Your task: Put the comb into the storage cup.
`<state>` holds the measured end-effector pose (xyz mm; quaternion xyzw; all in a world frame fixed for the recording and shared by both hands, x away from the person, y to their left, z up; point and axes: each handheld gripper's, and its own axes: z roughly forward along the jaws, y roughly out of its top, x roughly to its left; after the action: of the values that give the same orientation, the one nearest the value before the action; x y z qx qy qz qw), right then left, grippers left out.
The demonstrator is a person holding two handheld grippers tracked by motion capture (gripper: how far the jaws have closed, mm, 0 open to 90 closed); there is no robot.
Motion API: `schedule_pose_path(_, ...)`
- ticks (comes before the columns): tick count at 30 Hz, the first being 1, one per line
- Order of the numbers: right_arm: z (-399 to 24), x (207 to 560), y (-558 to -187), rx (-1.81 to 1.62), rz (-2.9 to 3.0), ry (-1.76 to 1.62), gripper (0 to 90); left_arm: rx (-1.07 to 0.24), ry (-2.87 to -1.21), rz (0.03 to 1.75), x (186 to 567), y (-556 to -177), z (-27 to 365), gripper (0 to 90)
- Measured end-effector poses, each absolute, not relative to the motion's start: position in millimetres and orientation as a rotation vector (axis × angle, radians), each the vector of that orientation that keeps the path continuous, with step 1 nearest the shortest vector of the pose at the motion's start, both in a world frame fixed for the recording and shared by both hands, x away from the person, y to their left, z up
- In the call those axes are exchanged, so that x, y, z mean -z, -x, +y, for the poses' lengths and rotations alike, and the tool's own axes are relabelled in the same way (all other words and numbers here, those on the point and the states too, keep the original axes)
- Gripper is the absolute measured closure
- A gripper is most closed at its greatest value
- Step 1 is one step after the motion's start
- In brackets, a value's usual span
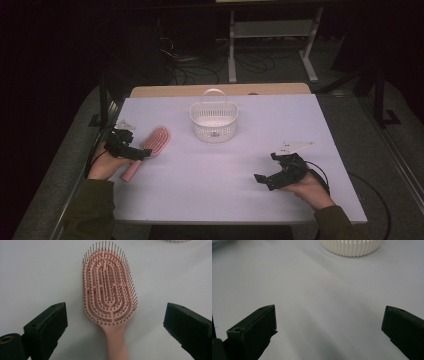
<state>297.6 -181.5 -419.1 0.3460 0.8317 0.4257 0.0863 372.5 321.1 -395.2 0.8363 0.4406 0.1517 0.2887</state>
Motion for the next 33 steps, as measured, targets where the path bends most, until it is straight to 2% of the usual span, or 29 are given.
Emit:
schedule_pose_path(12, -181.9, 419.0, -297.6, -1.269, 2.478, -1.03, 0.0, -0.389, -2.261, 1.219, 397.6, -373.2, 322.4, 15.7)
schedule_pose_path(23, -181.7, 419.2, -297.7, -1.265, 2.48, -1.032, 0.0, -0.349, -2.296, 1.251, 401.4, -375.0, 323.7, 29.8)
schedule_pose_path(33, -181.7, 419.2, -297.7, -1.265, 2.479, -1.032, 0.0, -0.336, -2.329, 1.274, 406.1, -376.4, 322.2, 37.2)
